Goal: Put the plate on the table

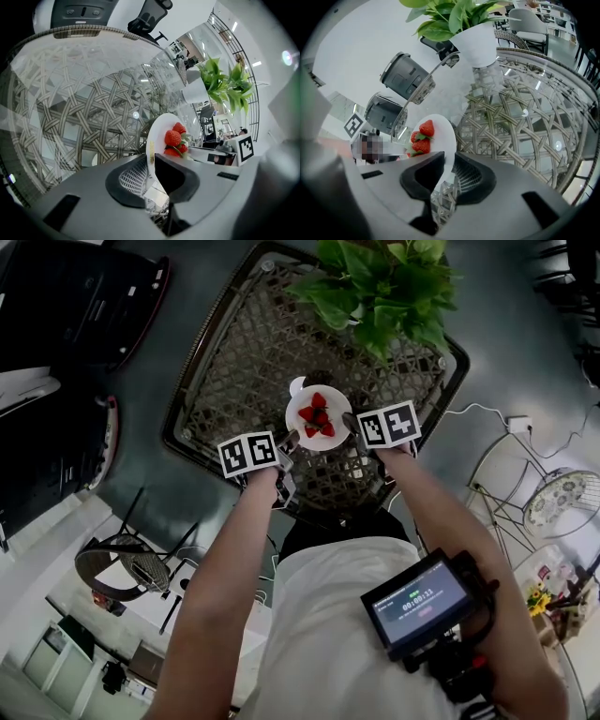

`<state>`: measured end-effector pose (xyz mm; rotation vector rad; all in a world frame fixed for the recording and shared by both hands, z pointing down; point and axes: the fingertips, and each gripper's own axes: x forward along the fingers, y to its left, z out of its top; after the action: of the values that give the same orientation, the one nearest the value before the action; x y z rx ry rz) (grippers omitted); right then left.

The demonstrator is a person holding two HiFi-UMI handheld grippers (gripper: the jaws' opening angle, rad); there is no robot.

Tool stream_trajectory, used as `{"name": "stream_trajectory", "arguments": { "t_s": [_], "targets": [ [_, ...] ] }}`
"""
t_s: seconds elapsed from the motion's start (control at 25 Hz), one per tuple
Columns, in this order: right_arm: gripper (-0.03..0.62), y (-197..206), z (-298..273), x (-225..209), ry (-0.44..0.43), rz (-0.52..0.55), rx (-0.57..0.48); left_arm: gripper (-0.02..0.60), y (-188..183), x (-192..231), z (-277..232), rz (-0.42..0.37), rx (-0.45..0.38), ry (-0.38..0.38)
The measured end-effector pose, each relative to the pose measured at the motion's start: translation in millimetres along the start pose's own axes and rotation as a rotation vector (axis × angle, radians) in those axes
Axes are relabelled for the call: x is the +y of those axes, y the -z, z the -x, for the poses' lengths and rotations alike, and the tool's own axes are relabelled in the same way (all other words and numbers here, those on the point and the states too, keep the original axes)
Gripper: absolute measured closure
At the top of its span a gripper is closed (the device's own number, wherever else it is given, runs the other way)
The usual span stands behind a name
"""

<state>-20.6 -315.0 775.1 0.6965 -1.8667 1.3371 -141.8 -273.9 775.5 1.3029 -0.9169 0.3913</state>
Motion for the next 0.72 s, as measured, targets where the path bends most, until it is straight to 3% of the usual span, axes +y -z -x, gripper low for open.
{"name": "stream_trajectory", "arguments": {
  "t_s": [0.28, 0.72],
  "targets": [
    [0.543, 1, 6, -3, 0.012, 0.022, -0.030, 0.515, 0, -5, 6, -0.032, -0.051, 0.028],
    [0.516, 2, 12, 0, -0.001, 0.027, -0.063, 0.512, 8, -7, 10, -0.050, -0.057, 0.017]
  ]
}}
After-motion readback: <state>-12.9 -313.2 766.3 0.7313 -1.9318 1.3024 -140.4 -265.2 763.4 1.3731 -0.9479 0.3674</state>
